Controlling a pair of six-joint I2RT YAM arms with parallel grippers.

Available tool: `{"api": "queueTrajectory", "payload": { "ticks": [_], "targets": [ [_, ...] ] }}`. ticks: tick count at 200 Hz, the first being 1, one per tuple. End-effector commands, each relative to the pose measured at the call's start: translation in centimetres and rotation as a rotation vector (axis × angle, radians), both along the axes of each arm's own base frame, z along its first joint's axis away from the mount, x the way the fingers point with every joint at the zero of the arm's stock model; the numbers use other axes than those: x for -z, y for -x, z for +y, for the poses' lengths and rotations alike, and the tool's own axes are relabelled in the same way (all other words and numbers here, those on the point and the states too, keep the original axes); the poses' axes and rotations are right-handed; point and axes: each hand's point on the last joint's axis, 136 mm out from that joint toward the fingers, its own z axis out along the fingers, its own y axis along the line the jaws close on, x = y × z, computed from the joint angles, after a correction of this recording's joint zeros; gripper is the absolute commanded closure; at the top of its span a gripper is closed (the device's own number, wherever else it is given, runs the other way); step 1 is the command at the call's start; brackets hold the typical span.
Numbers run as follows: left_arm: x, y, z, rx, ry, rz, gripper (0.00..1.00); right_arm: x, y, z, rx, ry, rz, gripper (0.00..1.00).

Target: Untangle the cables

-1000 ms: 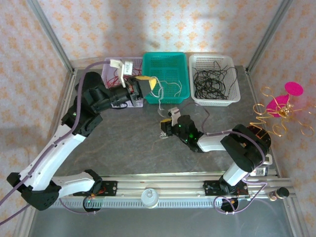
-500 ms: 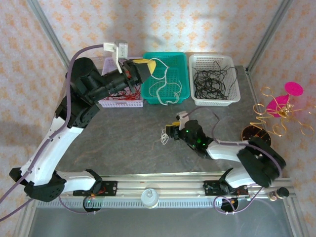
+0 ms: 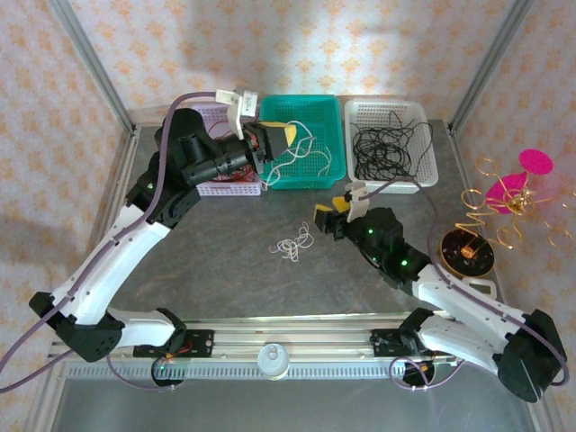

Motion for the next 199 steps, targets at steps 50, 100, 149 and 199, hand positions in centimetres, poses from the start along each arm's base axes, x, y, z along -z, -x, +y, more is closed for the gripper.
{"api": "queueTrajectory", "payload": {
  "ticks": [50,100,149,199],
  "targets": [
    [2.1,-2.7,-0.3,-0.082,-0.006,0.041,1.00,-1.6,-1.0,-4.0,0.148,0.028,0.042,0.41],
    [4.3,-8.0,-1.5,-0.161,-0.031,0.087,1.00,0.4,-0.7,-7.8,0.339,0.036,0.135,0.41],
    [5.9,-15.9,-2.8,-0.232,-0.021,0.075,1.00,3.6,1.0,-10.1,0.411,0.013,0.174,0.40],
    [9.2,-23.2,-2.3,-0.377,0.019,0.028,1.00,4.7,1.0,-10.0,0.413,-0.017,0.184,0.39]
  ]
}}
